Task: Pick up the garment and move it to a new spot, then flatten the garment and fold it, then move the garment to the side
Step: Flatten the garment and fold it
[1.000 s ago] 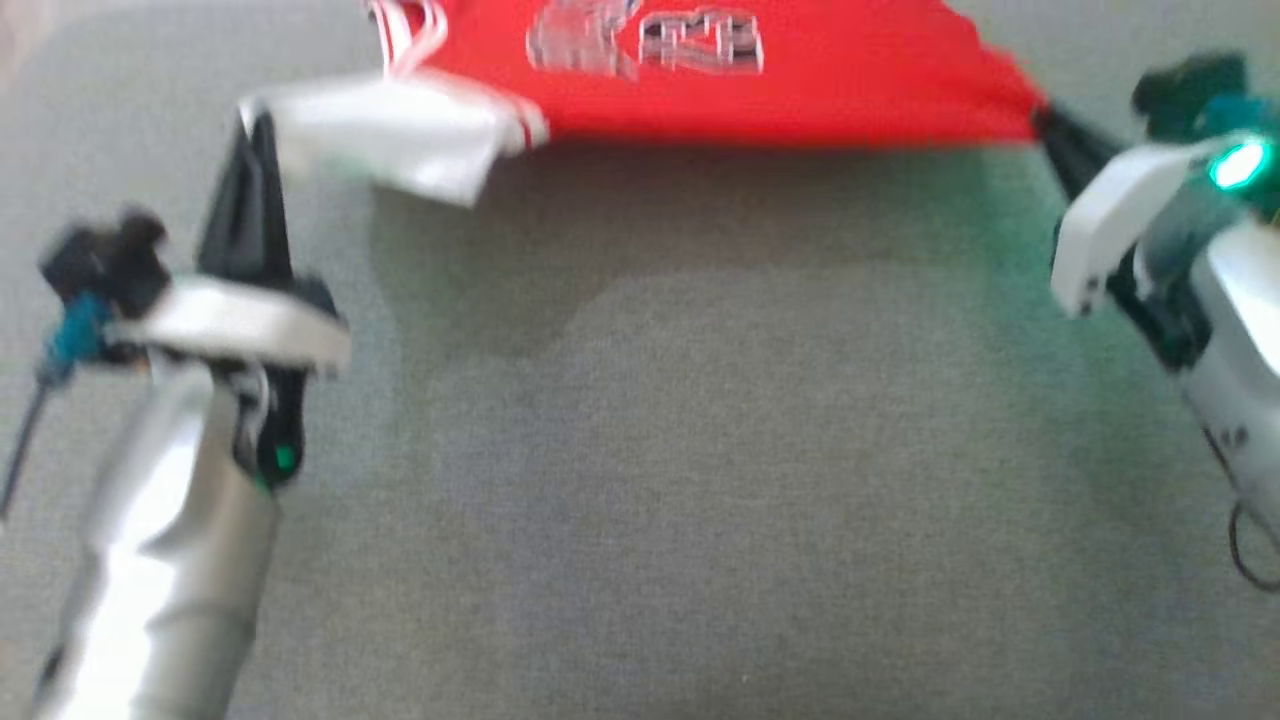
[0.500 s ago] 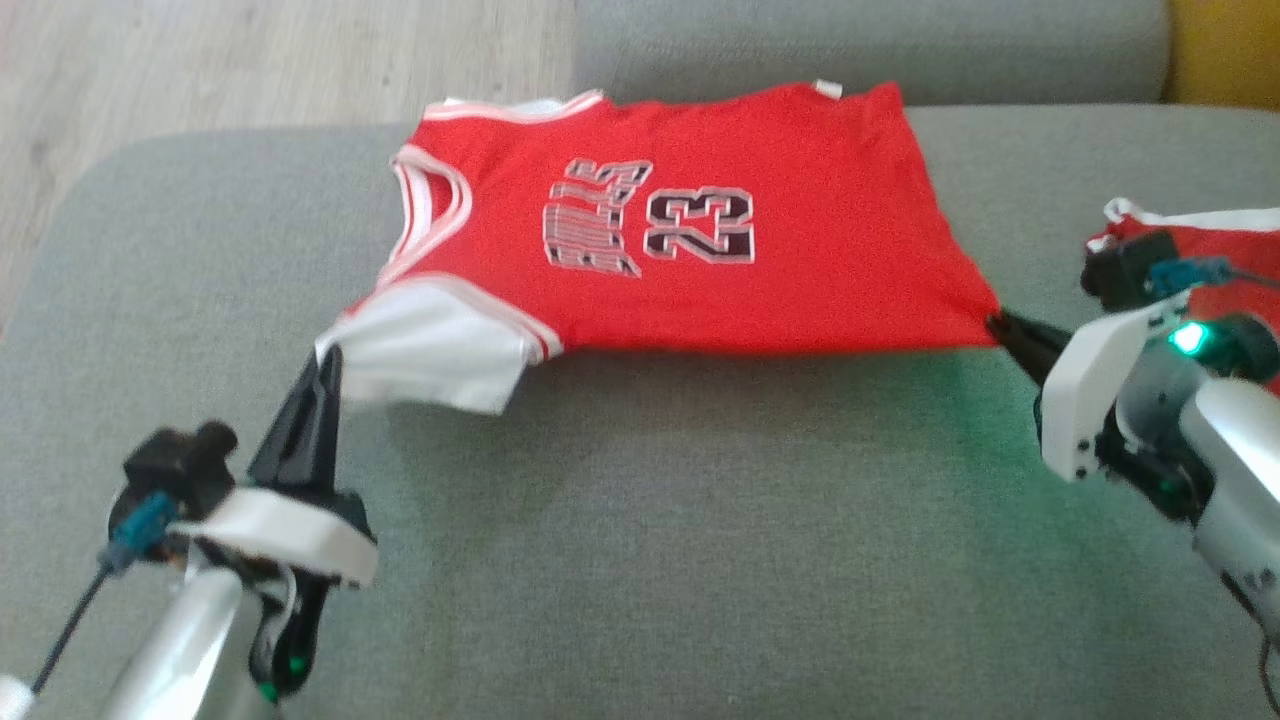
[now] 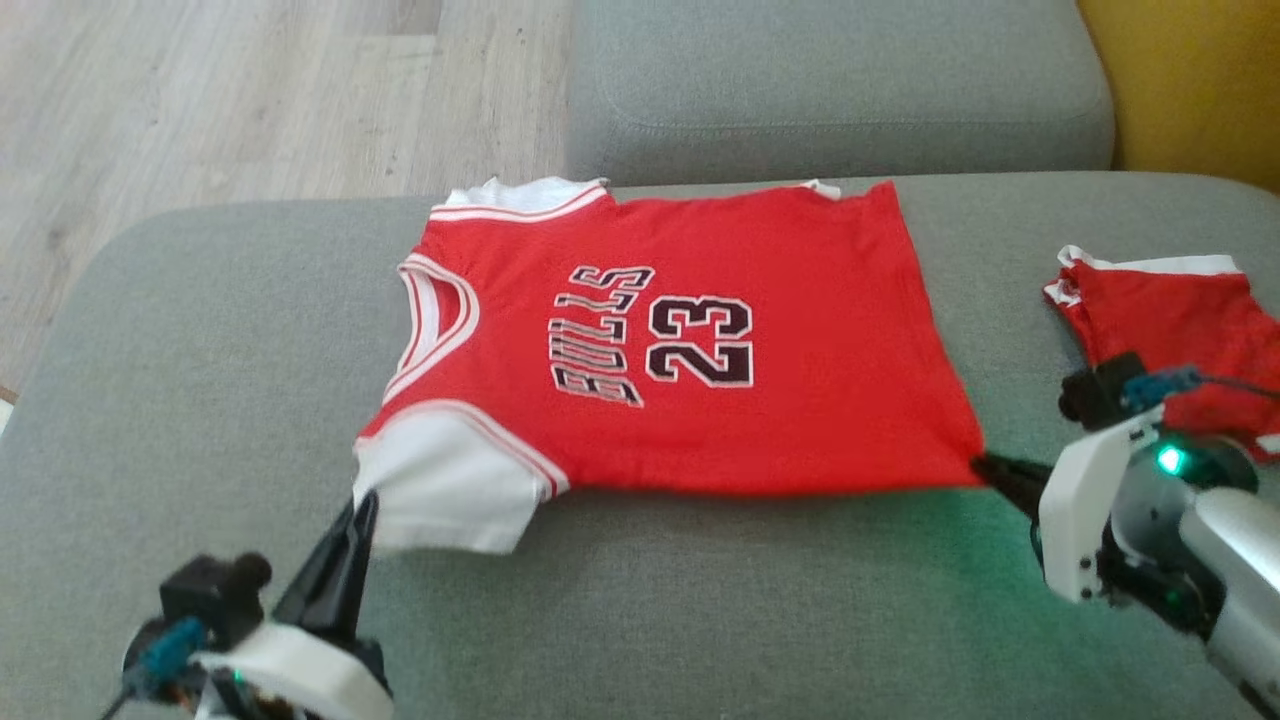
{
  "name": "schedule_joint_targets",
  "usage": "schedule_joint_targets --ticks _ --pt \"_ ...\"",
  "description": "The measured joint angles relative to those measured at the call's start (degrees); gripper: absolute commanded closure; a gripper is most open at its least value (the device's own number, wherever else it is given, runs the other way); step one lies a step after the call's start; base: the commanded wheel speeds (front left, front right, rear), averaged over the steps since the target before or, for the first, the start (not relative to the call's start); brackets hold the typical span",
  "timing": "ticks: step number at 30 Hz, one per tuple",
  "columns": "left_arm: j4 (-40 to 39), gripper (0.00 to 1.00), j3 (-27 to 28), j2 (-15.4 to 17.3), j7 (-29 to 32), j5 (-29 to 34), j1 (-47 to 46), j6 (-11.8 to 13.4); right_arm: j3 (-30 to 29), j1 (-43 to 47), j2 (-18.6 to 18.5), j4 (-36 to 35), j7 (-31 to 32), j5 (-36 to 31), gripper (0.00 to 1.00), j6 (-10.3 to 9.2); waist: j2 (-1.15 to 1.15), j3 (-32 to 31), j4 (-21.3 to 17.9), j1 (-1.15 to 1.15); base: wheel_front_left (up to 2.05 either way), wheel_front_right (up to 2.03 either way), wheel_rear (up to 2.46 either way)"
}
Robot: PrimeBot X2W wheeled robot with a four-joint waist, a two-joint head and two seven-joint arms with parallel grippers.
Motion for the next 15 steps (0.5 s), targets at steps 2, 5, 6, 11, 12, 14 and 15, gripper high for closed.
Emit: schedule_joint_targets --ticks 2,5,6,11,12,14,15 --pt "-2.0 1.00 -0.3 0.7 1.5 -0.1 2.1 0.6 0.0 1.4 -0.5 -1.5 0.9 0.9 1.00 0.00 0.00 -0.3 0.0 0.00 0.00 0.00 0.00" --pt "-4.1 1.00 -0.7 1.2 3.1 -0.6 3.9 1.2 -0.4 2.3 -1.1 -2.9 1.4 1.1 1.00 0.00 0.00 -0.3 0.1 0.01 0.00 0.00 0.00" --pt "-4.4 1.00 -0.8 1.4 3.4 -0.6 4.1 1.5 -0.8 2.4 -1.2 -3.3 1.7 1.1 1.00 0.01 0.00 -0.3 0.1 0.01 0.00 0.00 0.00" --pt "-5.5 1.00 -0.7 1.8 4.4 -0.6 3.7 1.9 -3.2 2.4 -1.2 -4.2 1.8 0.4 1.00 0.00 0.00 0.6 -0.1 0.01 0.00 0.00 0.00" --pt "-5.5 1.00 -0.7 1.8 4.4 -0.6 3.4 1.9 -3.9 2.4 -1.2 -4.2 1.8 0.1 1.00 0.00 0.00 0.9 -0.1 0.01 0.00 0.00 0.00" --pt "-5.5 1.00 -0.5 2.0 4.7 -0.6 2.1 1.9 -5.0 2.4 -1.0 -4.2 1.8 -0.6 1.00 0.00 0.00 1.7 -0.3 0.02 0.00 0.00 0.00" --pt "-5.3 1.00 -0.4 2.1 5.0 -0.6 1.1 1.9 -5.5 2.3 -0.7 -4.1 2.1 -0.7 1.00 0.00 0.00 2.0 -0.4 0.02 0.00 0.00 0.00"
